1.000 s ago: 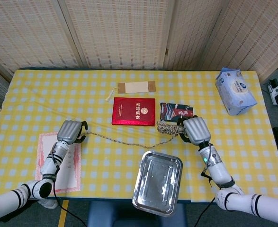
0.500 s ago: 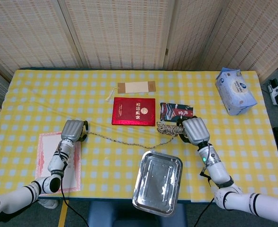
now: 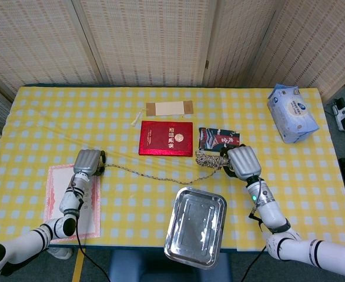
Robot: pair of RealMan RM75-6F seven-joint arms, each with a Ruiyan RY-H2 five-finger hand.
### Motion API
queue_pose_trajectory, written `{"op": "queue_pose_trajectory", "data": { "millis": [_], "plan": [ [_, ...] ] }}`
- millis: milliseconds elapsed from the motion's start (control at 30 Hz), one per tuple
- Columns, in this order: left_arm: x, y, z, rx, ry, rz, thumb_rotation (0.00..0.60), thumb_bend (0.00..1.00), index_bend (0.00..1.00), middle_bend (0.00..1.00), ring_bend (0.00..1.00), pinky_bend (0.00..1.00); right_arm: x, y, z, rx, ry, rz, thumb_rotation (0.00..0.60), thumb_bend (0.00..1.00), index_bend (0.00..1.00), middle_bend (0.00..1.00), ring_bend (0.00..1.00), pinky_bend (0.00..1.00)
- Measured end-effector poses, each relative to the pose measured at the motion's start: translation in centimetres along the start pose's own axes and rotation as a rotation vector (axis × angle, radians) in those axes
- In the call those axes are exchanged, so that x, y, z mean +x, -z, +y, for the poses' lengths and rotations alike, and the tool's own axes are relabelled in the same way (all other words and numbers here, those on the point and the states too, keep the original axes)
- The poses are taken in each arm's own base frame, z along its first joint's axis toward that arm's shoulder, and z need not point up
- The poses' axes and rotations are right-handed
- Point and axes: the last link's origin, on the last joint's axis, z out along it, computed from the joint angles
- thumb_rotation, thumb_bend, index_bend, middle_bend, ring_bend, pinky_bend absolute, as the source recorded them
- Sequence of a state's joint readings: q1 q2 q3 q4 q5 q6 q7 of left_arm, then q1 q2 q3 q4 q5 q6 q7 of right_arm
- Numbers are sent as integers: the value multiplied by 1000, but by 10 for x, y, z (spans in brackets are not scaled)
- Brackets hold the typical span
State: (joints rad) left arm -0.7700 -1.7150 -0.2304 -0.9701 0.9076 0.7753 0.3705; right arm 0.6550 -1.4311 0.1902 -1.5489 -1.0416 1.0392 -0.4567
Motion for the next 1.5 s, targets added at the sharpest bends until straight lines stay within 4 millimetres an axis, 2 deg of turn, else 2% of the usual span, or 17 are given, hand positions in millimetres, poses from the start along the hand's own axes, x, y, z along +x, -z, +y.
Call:
{"op": "queue_pose_trajectory", "data": {
  "millis": [467, 600, 900, 1200, 1500],
  "plan": [
    [-3, 0, 0, -5, -17, -19, 600, 482, 585, 810, 789, 767, 1, 0, 2, -5, 0, -2, 600, 539, 634, 580, 635, 422],
    [-3, 1, 0, -6, -14, -16, 600, 536, 603, 817, 794, 767, 0, 0, 2, -5, 0, -3, 600, 541, 634, 581, 636, 422],
    [3, 5, 0, -25, 23, 7, 600, 544, 624, 823, 796, 767, 3, 2, 2, -2, -47, 6, 600, 542, 643, 590, 644, 429],
    [38, 28, 8, -141, 79, 98, 600, 543, 625, 828, 802, 767, 12, 13, -14, 100, -239, 8, 600, 553, 663, 606, 648, 448],
    [95, 61, 37, -292, 153, 172, 600, 543, 626, 828, 802, 767, 8, 26, -59, 296, -418, -81, 600, 562, 696, 633, 682, 515]
  ]
}}
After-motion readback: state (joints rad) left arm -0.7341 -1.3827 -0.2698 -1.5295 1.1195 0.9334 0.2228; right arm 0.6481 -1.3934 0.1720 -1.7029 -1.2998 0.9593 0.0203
